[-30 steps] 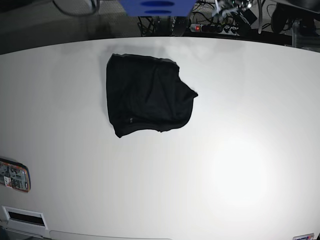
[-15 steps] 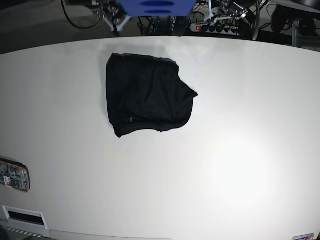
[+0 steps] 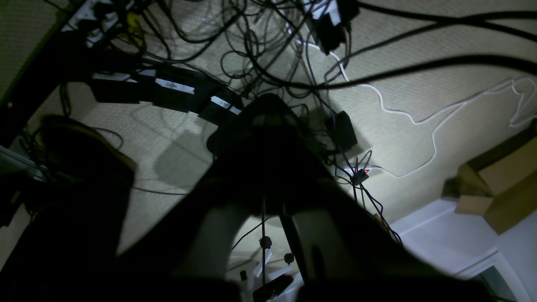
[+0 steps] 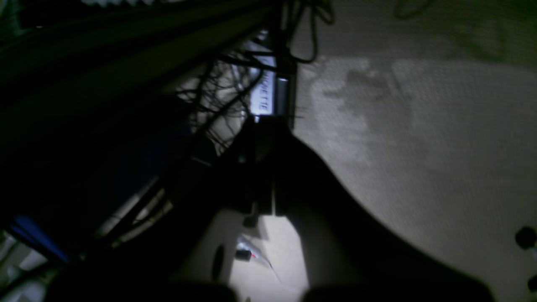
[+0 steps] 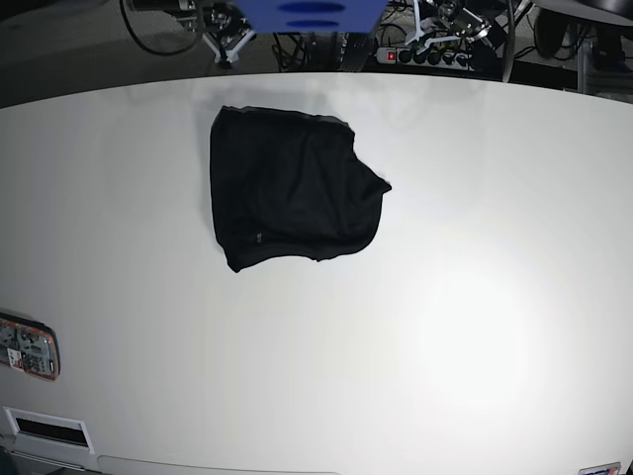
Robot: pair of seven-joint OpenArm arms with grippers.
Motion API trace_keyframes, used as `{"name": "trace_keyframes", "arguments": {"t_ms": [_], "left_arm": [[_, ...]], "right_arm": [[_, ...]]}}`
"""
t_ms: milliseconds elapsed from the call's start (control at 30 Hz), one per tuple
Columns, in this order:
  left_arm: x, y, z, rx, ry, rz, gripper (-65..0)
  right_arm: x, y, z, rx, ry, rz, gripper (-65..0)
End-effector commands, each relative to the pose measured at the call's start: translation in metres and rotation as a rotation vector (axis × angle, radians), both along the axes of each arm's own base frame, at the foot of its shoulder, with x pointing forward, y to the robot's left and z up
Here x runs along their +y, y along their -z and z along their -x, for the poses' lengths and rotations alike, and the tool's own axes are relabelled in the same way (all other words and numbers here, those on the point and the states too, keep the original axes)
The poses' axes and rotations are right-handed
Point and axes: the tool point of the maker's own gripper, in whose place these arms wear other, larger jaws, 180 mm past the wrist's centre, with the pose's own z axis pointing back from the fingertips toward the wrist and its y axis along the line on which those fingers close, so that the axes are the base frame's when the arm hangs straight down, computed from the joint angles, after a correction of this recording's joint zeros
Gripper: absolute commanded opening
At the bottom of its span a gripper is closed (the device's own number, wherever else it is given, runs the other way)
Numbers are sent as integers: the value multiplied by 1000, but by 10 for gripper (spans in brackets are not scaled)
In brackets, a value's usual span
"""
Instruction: Fold the T-shirt properly
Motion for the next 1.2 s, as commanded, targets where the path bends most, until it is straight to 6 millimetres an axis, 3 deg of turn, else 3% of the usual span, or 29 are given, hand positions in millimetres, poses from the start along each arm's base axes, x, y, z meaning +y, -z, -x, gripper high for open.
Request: {"name": "trace_keyframes", "arguments": {"t_ms": [0, 300, 467, 600, 900, 1033, 1167], "left_arm": [[4, 0, -1, 5, 3, -4, -650], [2, 0, -7, -5, 3, 0, -650], [-3, 1, -9, -9, -1, 8, -650], [-24, 2, -18, -23, -5, 39, -650], [-67, 1, -19, -21, -14, 103, -650], [-66, 1, -20, -22, -12, 102, -650], [-63, 2, -35, -45, -18, 97, -650]], "right_arm": [[0, -2, 23, 49, -6, -6, -650], [-5, -6, -18, -170, 52, 14, -650], [-5, -6, -17, -169, 49, 13, -650], [-5, -6, -18, -173, 45, 12, -650], [-5, -6, -19, -174, 42, 13, -650], [-5, -6, -18, -171, 41, 13, -650], [-4, -6, -19, -174, 42, 12, -650]]}}
